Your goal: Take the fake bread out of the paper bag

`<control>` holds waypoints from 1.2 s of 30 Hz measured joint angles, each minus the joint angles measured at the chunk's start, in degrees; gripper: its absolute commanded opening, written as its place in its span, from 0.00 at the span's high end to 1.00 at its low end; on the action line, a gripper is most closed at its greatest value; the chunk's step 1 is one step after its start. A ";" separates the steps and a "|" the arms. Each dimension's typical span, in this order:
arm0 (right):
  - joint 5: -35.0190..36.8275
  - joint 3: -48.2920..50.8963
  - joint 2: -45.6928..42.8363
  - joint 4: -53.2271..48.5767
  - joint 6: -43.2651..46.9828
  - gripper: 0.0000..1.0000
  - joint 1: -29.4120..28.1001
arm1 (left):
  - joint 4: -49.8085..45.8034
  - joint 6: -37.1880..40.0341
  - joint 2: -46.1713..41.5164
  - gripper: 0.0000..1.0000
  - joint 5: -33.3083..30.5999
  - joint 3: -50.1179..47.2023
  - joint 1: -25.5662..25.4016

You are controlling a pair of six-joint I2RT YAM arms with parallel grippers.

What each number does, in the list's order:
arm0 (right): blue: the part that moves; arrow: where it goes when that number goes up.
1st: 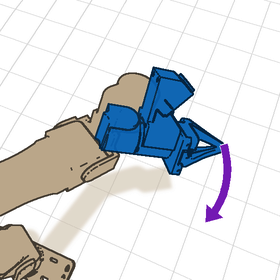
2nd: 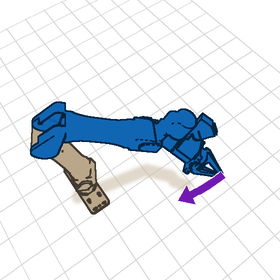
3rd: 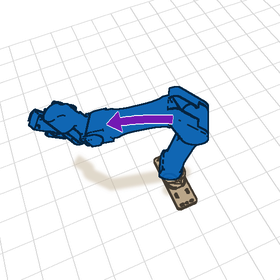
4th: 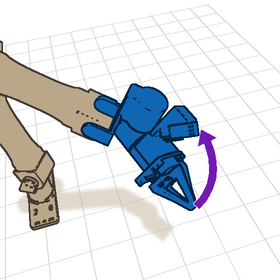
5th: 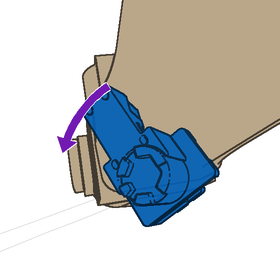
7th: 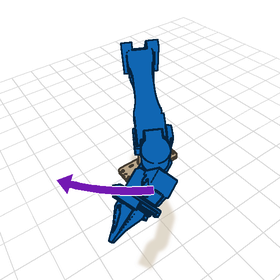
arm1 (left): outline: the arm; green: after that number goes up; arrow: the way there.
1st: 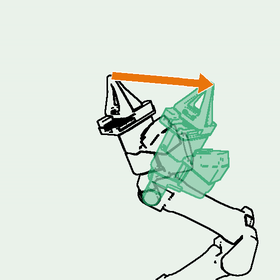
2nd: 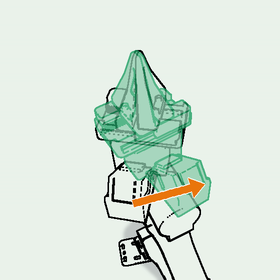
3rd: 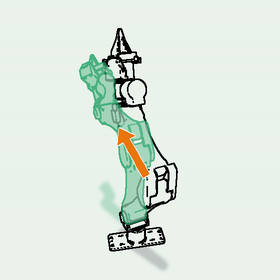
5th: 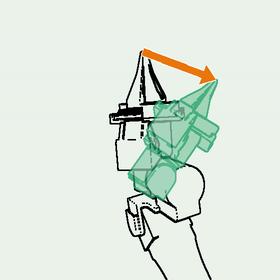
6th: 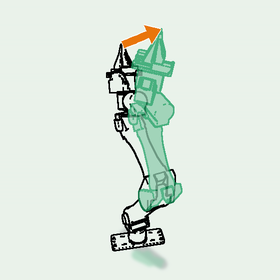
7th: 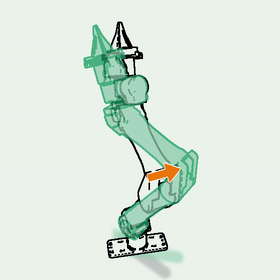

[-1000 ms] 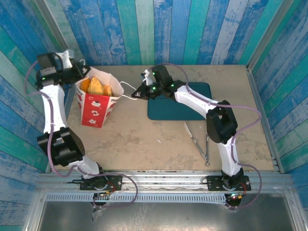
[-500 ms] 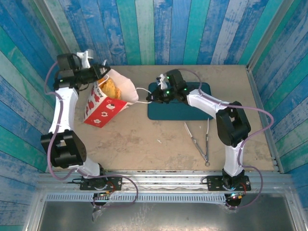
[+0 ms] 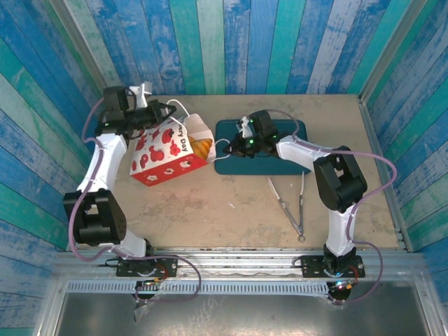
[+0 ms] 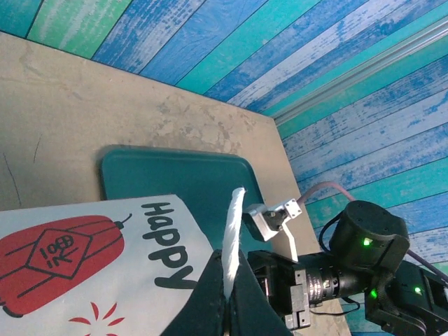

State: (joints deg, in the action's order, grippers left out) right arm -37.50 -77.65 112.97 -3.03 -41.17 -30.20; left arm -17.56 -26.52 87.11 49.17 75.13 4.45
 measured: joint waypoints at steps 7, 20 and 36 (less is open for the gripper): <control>-1.22 -0.57 2.54 1.46 -0.48 0.99 0.26 | -2.43 1.66 0.00 1.00 -7.28 -0.66 -0.33; -2.84 -3.45 7.93 2.32 -1.84 0.91 -1.95 | -9.90 7.48 0.02 0.98 -11.50 2.29 -0.33; -0.44 -2.84 3.15 -2.08 2.16 0.78 1.01 | -2.56 3.19 0.00 0.98 -1.40 -4.85 -3.80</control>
State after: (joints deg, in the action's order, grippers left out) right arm -37.93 -80.49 116.11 -5.10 -39.00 -29.19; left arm -20.12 -23.33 87.11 47.77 70.28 0.64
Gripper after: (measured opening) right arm 0.211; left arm 0.045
